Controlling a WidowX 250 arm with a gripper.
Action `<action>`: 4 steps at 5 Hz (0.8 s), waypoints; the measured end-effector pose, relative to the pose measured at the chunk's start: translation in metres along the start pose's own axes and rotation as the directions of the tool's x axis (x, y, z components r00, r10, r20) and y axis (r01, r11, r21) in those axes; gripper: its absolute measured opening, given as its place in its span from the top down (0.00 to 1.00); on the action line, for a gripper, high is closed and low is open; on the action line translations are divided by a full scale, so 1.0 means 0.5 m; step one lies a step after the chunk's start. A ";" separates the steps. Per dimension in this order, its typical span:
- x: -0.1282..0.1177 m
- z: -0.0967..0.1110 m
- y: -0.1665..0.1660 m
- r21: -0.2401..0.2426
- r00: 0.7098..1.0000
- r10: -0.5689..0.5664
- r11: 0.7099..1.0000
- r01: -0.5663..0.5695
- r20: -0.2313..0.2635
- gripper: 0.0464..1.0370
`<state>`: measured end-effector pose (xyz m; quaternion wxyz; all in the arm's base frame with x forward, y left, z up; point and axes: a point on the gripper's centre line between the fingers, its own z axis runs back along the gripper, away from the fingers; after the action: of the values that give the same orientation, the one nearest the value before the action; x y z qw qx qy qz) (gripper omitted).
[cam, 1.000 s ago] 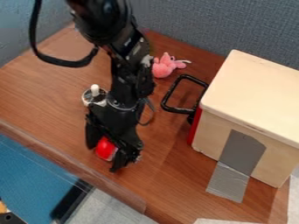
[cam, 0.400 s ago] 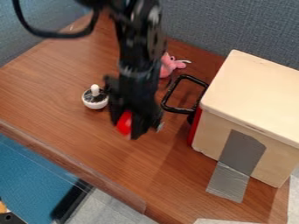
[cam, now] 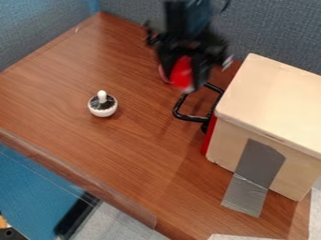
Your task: Move the object and place it on top of the drawer
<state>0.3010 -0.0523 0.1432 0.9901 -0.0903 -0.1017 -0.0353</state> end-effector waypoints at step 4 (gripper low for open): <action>0.044 -0.055 -0.095 0.059 0.999 -0.045 0.997 0.045 -0.017 0.48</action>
<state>0.3239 -0.1054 0.1294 0.9920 -0.0583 -0.0970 -0.0552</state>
